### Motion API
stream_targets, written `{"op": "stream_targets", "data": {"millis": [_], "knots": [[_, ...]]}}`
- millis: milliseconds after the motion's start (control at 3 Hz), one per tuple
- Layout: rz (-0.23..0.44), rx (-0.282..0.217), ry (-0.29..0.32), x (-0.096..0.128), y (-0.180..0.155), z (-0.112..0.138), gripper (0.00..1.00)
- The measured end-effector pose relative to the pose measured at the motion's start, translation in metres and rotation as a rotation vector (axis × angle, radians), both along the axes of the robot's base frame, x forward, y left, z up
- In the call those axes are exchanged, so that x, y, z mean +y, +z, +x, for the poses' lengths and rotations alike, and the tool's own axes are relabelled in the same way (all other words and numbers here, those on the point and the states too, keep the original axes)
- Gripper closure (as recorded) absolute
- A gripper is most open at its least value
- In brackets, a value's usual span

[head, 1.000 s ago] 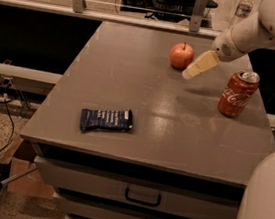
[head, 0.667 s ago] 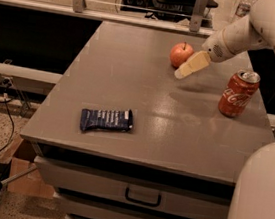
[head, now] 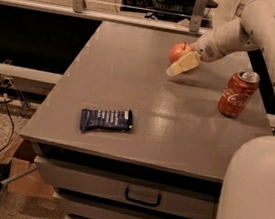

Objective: Move apple near rxbar blueberry

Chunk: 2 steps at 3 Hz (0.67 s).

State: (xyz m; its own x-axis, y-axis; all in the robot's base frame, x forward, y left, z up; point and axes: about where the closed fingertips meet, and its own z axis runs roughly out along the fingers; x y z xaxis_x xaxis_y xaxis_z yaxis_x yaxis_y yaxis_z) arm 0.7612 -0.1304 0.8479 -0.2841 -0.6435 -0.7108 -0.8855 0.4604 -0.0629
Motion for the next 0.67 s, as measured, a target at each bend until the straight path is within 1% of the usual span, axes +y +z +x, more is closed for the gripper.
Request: {"op": "stream_targets", "data": {"millis": [333,667], "knots": [[0.027,-0.013,0.046,0.008,0.0,0.0,0.41],[0.022,-0.03,0.037,0.003,0.017,-0.003,0.64]]}}
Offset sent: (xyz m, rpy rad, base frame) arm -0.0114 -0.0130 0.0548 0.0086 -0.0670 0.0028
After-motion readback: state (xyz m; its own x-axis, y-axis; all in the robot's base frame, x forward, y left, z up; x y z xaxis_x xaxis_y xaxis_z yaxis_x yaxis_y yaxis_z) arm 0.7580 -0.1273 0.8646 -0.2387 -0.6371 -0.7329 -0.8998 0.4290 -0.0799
